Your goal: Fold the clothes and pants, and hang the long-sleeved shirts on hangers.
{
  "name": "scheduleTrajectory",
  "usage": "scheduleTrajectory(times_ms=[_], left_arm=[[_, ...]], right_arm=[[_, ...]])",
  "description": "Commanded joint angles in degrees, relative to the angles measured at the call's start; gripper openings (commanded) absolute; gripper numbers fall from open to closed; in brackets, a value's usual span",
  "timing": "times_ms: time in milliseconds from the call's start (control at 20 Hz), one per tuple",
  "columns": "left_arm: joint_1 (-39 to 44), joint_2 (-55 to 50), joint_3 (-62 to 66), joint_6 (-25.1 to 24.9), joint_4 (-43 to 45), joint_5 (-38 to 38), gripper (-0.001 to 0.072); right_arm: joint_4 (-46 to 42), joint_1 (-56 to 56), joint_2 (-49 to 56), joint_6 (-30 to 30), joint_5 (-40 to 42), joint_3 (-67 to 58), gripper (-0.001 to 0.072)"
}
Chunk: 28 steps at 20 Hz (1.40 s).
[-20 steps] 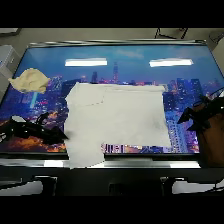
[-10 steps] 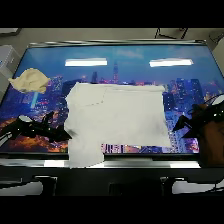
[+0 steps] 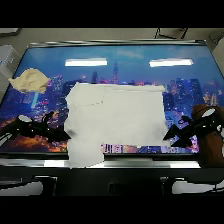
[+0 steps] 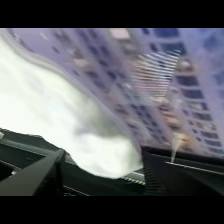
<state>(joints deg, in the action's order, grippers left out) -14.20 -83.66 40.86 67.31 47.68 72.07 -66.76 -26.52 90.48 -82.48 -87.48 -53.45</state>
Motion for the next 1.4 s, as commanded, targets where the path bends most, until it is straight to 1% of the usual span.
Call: scheduleTrajectory(times_ms=[0,50,100,150,250,350,450,550,600,700,750,800,900,1050,1100,1200,1350], left_arm=[[-0.1,0.5,0.1,0.2,-0.5,0.4,0.0029],[-0.1,0.5,0.1,0.2,-1.2,0.5,0.0028],[-0.1,0.6,0.1,0.2,-1.9,0.5,0.0028],[-0.1,0.7,0.1,0.2,-2.6,0.5,0.0029],[-0.1,1.9,0.7,0.2,-2.9,0.6,0.0027],[-0.1,4.9,3.9,0.1,-3.8,1.2,0.0026],[-0.1,10.3,11.5,0.1,-5.8,1.5,0.0026],[-0.1,16.7,24.3,0.2,-6.5,0.6,0.0026],[-0.1,19.9,32.5,0.2,-6.8,-0.8,0.0027],[-0.1,25.2,49.0,0.1,-6.6,-5.9,0.0027],[-0.1,27.3,56.2,0.1,-5.8,-9.1,0.0027],[-0.1,29.4,62.5,0.2,-5.2,-11.3,0.0027],[-0.1,33.8,69.5,0.2,-5.2,-11.5,0.0027],[-0.1,41.0,70.4,0.2,-4.6,-14.5,0.0027],[-0.1,42.8,70.5,0.3,-4.1,-16.8,0.0026],[-0.1,44.8,70.6,2.0,-2.7,-20.6,0.0026],[-0.1,44.7,72.3,3.9,-1.3,-20.6,0.0026]], right_arm=[[1.9,0.1,0.1,0.5,2.3,2.0,0.049],[2.8,0.1,0.1,0.5,2.1,2.0,0.0412],[3.6,0.1,0.0,0.4,2.1,2.0,0.0307],[4.5,0.1,-0.1,0.2,1.6,2.0,0.0111],[5.1,0.1,-1.8,0.5,0.4,1.7,0.0043],[5.4,0.1,-6.2,1.0,0.5,-1.6,0.0041],[7.5,0.1,-11.5,2.7,1.2,-10.7,0.0041],[11.1,0.1,-17.0,6.7,3.0,-26.1,0.0041],[11.6,0.1,-19.4,7.7,4.8,-34.1,0.0041],[9.1,0.0,-24.2,8.2,10.7,-50.2,0.0042],[7.3,0.0,-26.5,8.2,13.3,-56.5,0.0042],[5.7,0.0,-29.1,7.8,14.2,-61.7,0.0042],[4.2,0.0,-35.6,6.6,13.5,-65.2,0.0042],[2.0,0.0,-44.0,6.3,17.9,-64.9,0.0042],[1.5,0.0,-45.7,6.3,20.1,-64.9,0.0041],[0.9,0.0,-47.9,4.3,24.2,-64.9,0.0041],[0.9,0.0,-48.3,2.3,25.9,-65.2,0.0041]])
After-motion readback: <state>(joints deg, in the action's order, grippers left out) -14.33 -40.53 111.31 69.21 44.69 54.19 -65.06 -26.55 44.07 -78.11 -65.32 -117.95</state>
